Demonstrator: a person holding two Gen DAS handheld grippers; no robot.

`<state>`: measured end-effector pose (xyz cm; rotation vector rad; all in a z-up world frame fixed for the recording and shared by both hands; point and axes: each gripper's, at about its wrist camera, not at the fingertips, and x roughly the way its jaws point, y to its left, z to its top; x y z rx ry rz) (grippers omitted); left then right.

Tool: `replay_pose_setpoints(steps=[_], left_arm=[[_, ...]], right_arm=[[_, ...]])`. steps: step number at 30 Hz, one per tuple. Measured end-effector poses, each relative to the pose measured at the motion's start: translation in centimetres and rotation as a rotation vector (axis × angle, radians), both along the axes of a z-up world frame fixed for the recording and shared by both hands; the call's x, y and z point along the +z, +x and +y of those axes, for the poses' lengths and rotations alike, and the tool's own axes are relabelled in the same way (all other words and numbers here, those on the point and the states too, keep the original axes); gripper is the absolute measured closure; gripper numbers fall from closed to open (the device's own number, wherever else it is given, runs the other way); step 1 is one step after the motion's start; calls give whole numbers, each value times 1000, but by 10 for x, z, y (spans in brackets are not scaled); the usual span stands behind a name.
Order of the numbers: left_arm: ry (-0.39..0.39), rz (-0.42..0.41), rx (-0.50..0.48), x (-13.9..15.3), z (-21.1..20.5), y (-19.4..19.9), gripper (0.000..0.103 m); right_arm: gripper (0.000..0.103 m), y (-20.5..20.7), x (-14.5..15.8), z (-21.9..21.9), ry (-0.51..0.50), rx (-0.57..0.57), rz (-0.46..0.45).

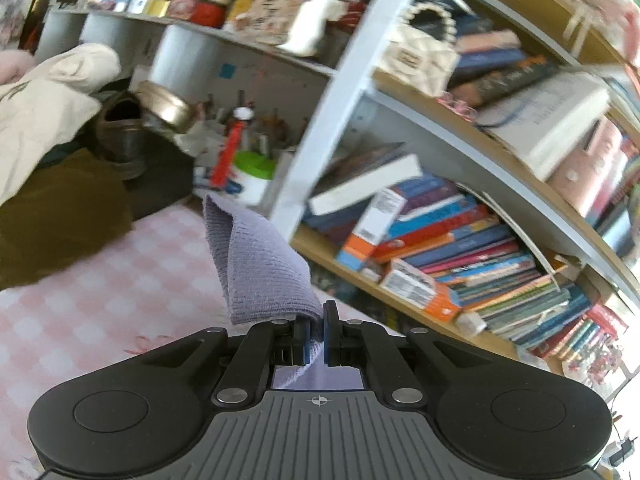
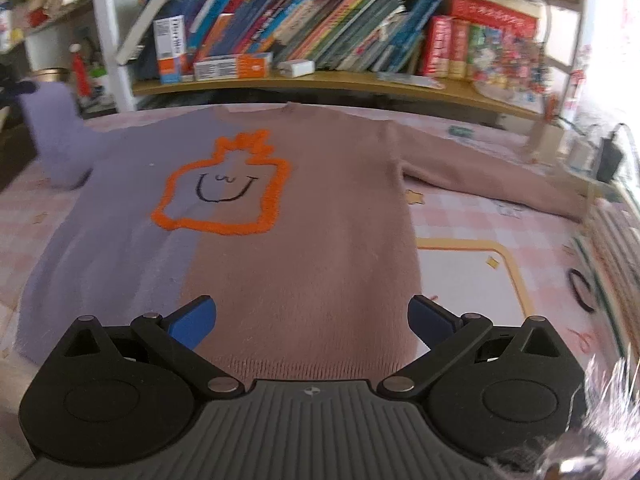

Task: Fold clothes
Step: 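Lift the lavender sleeve with the left gripper, lay it across the sweater front, open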

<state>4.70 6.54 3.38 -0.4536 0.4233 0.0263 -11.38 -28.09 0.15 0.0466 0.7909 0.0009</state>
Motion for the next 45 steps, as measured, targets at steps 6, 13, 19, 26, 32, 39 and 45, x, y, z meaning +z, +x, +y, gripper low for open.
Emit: replay_pose_setpoints(steps=[6, 13, 19, 26, 32, 39, 45], left_arm=[[44, -13, -19, 7, -56, 14, 99], [89, -20, -50, 12, -117, 32, 99], [121, 7, -109, 2, -157, 42, 99], [158, 42, -180, -10, -204, 55, 99], [171, 84, -253, -25, -232, 64, 99], [137, 179, -353, -48, -249, 75, 73], [123, 168, -419, -49, -251, 58, 36]], right_arm=[[0, 8, 4, -30, 67, 36, -9], [0, 7, 5, -62, 119, 14, -9], [0, 3, 1, -84, 133, -24, 7], [0, -2, 0, -101, 119, -48, 11], [0, -6, -2, -111, 118, -74, 21], [0, -12, -4, -117, 123, -98, 31], [0, -13, -4, -115, 130, -107, 32]])
